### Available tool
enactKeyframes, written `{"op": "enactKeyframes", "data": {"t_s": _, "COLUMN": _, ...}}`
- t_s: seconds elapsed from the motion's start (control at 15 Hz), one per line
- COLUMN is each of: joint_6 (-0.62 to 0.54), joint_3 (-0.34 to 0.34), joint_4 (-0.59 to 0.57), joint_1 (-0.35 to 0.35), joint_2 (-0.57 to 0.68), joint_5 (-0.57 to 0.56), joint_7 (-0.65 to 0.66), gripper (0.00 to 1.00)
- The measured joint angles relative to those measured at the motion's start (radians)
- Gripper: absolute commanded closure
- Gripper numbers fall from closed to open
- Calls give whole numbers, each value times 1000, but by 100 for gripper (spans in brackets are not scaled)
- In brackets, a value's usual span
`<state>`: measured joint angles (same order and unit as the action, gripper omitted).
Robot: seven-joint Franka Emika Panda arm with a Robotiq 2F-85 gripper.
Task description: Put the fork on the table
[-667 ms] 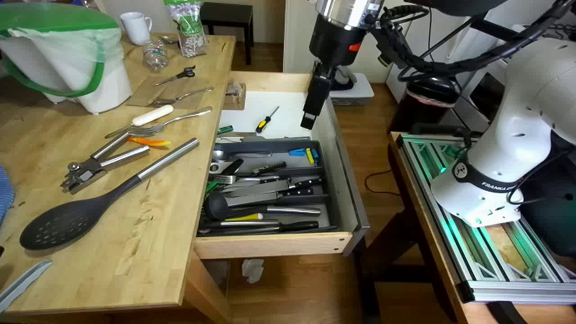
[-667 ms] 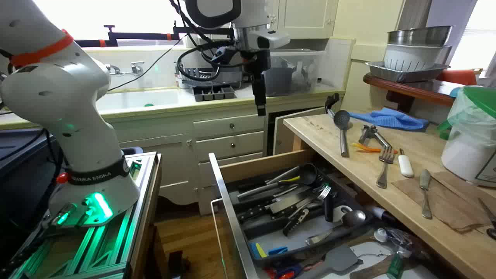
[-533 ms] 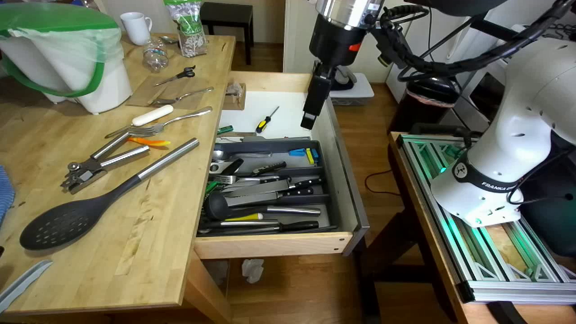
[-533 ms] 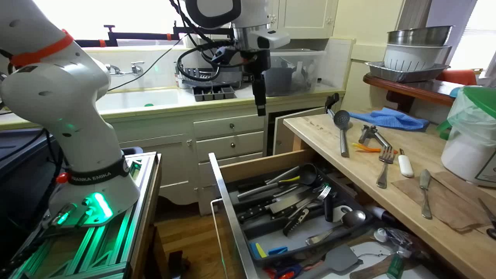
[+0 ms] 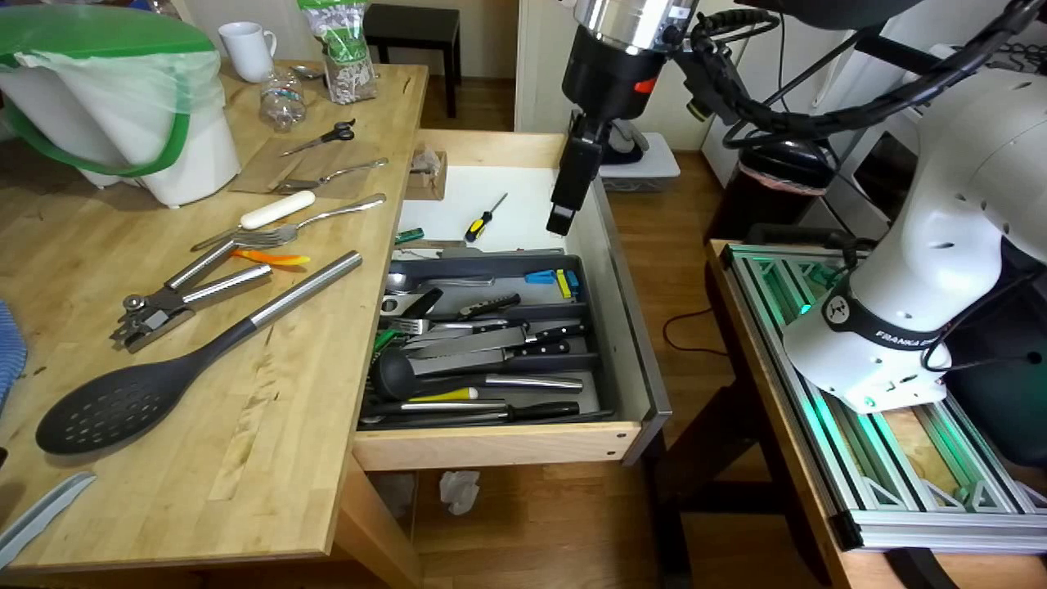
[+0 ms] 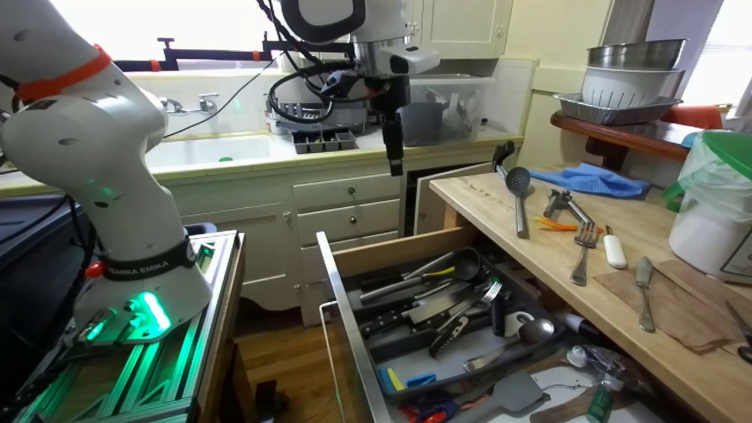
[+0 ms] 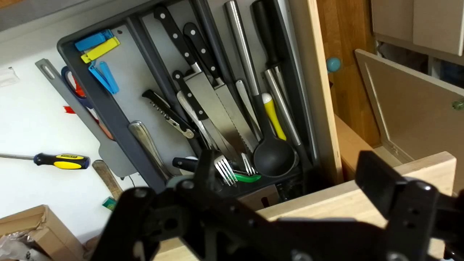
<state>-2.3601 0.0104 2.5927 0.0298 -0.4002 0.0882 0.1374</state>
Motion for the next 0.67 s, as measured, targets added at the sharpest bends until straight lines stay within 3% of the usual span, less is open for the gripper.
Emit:
{"op": "enactKeyframes", "data": {"t_s": 0.33, "joint_6": -11, "joint_3": -2, "joint_4": -1, "joint_1": 5, "joint_2": 2, "joint_5": -14, "joint_7": 1, "gripper": 0}}
{"op": "enactKeyframes", "data": {"t_s": 0.67, "joint_6": -155, "joint_3": -3, "joint_4": 5, "joint_1": 31, "joint_2": 62, "joint_5": -74, "joint_7": -3, "gripper": 0}}
